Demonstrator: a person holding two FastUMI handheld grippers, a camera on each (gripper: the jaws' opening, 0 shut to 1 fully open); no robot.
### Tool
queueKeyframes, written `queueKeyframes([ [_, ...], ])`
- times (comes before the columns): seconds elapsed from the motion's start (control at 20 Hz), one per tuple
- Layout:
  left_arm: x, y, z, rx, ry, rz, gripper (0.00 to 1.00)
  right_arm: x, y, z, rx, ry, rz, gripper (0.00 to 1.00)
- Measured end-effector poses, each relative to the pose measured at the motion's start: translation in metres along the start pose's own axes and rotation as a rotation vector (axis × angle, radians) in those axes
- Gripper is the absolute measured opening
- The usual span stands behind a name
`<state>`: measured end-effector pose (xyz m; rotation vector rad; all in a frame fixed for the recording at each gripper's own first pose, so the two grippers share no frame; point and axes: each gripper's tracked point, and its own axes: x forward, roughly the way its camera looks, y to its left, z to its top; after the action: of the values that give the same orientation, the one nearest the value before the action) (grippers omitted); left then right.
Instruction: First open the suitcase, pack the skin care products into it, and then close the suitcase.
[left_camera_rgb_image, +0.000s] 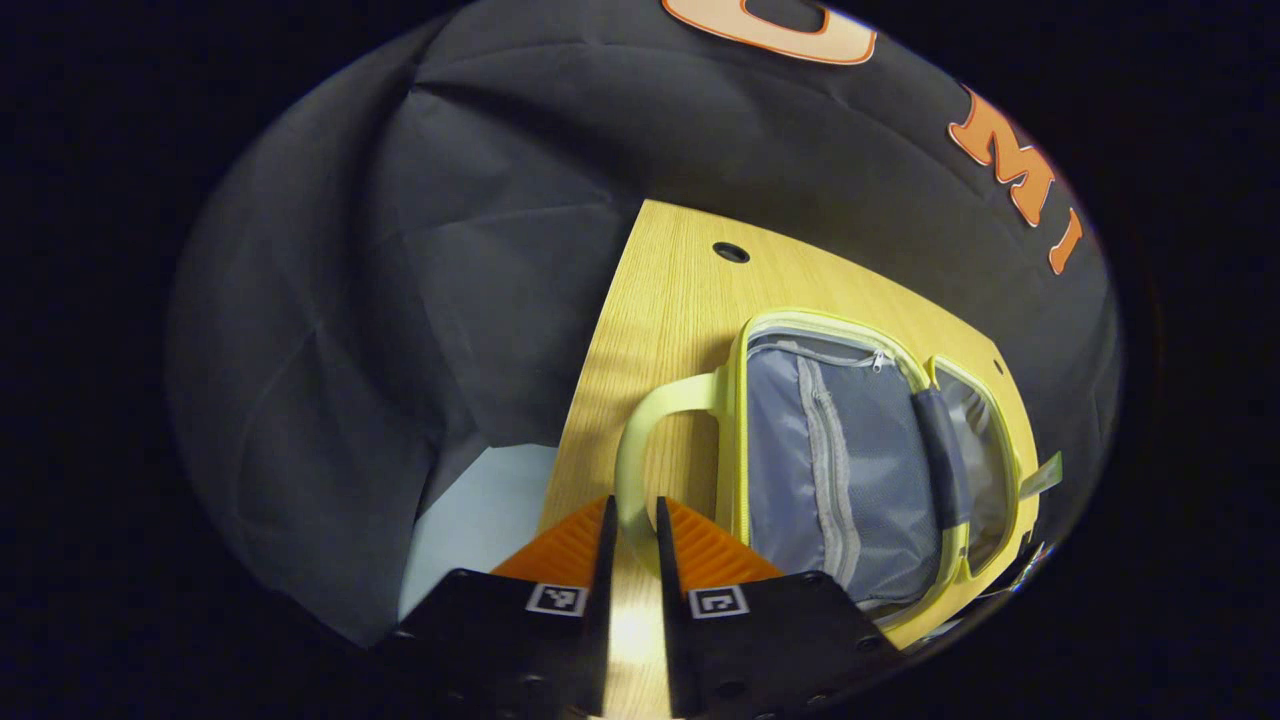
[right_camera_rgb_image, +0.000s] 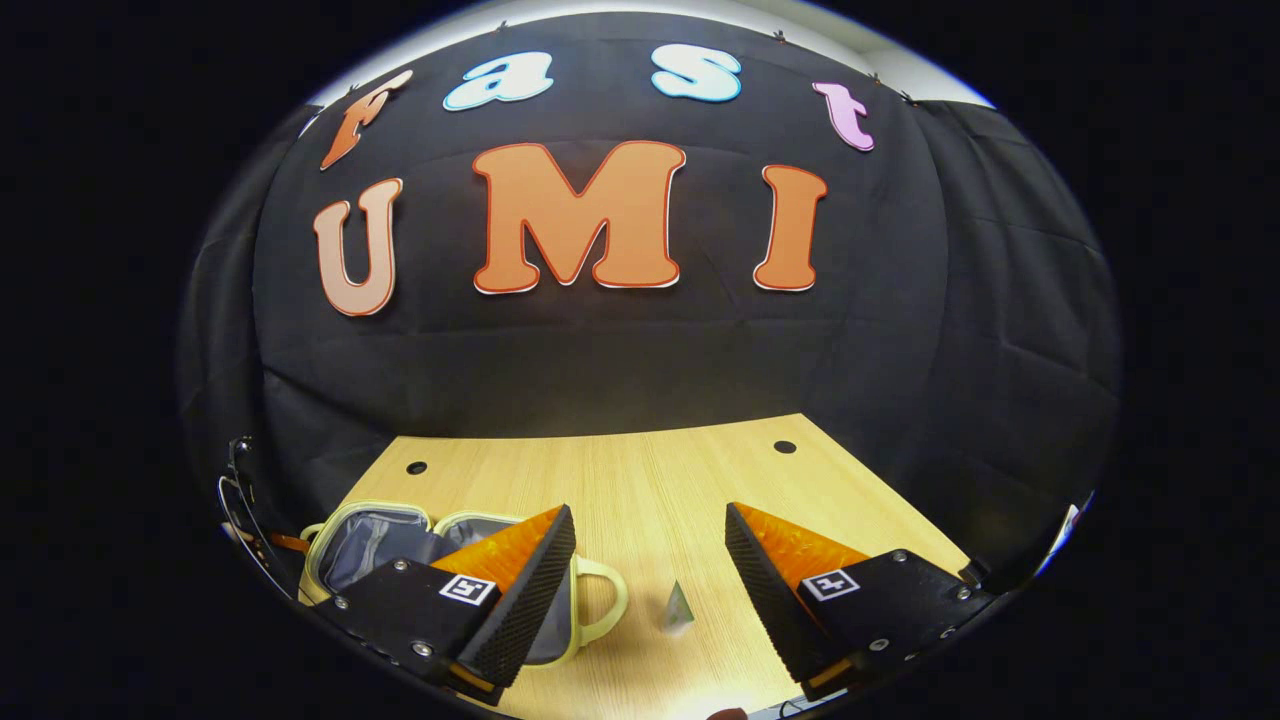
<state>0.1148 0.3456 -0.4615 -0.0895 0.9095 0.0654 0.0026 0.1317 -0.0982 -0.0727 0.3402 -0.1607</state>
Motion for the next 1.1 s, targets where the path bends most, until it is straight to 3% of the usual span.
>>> queueKeyframes([
  [0.1, -0.004, -0.006, 0.002, 0.022, -0.004, 0.012, 0.31, -0.001, -0.003, 0.000, 0.003, -0.003, 0.005, 0.95],
  [0.2, -0.015, 0.001, 0.010, 0.067, -0.037, 0.072, 0.70, -0.001, -0.012, 0.001, -0.001, -0.011, -0.002, 0.95],
  [0.3, -0.032, -0.007, 0.027, 0.092, -0.082, 0.091, 0.95, 0.000, -0.023, 0.001, -0.002, -0.015, -0.008, 0.96],
  [0.45, -0.064, -0.033, 0.065, 0.127, -0.219, 0.126, 0.99, 0.004, -0.038, 0.002, -0.004, -0.027, -0.011, 0.96],
  [0.6, -0.103, -0.085, 0.090, 0.153, -0.316, 0.115, 0.98, 0.012, -0.055, 0.004, -0.049, -0.039, -0.002, 0.96],
  [0.9, -0.139, -0.252, 0.104, 0.203, -0.445, 0.012, 0.98, 0.034, -0.107, -0.006, -0.049, -0.022, 0.042, 0.96],
  [1.1, -0.149, -0.386, 0.097, 0.255, -0.478, -0.103, 0.98, 0.046, -0.156, -0.013, -0.050, 0.005, 0.071, 0.96],
])
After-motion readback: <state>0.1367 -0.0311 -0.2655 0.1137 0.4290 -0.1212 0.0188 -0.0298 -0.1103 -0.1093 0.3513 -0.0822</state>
